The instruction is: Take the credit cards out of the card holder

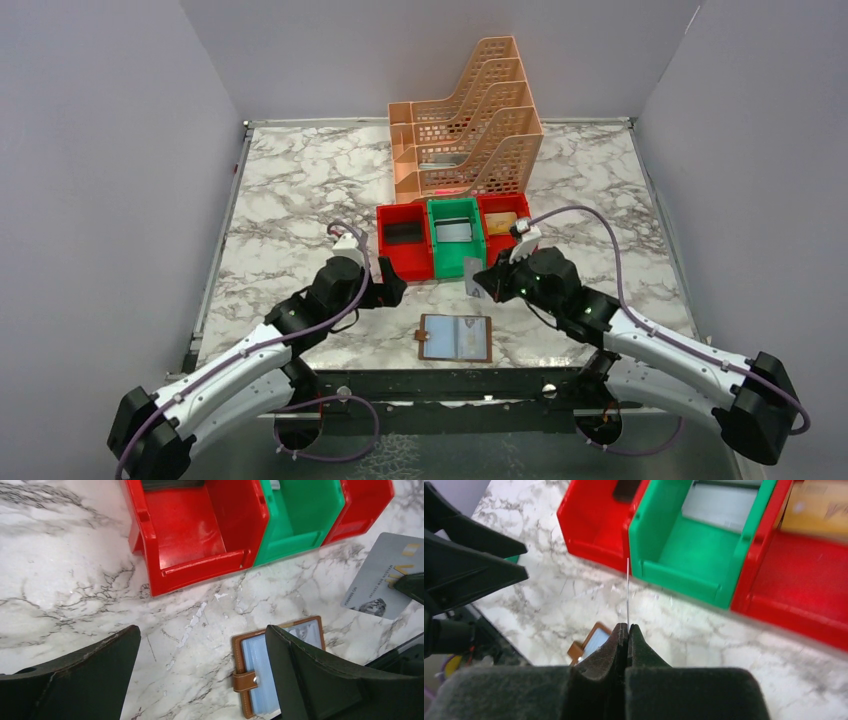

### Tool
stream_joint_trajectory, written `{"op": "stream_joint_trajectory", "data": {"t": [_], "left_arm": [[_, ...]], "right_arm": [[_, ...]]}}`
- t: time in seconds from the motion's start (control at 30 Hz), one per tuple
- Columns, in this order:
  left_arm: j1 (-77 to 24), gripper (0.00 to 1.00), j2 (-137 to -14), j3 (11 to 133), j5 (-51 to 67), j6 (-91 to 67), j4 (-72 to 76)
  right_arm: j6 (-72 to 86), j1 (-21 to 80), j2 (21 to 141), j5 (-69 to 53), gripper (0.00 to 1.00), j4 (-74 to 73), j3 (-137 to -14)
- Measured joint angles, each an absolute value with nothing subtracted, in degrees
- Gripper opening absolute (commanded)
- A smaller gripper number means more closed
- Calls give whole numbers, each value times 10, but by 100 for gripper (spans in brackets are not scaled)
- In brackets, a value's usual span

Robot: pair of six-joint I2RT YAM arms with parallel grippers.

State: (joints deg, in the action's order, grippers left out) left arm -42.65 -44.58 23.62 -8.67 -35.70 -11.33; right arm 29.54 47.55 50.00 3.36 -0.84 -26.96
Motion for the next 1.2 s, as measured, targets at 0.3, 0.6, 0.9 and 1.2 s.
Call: {"op": "stream_joint_trajectory", "data": {"t": [0.3,0.6,0.9,1.2], "left_arm": [[-423,99,-406,345,-143,-348,-211],[-421,99,-453,387,-150,-285,-294],[-420,99,-405,387,-195,-281,-321],[-420,99,-401,387,-201,-280,-325]], "right_arm": [[74,475,583,93,1,102,-318],[-81,475,711,115,1,183,-354],[-228,475,868,134,1,247,-395],[-350,475,944,162,1,287,-414]]}}
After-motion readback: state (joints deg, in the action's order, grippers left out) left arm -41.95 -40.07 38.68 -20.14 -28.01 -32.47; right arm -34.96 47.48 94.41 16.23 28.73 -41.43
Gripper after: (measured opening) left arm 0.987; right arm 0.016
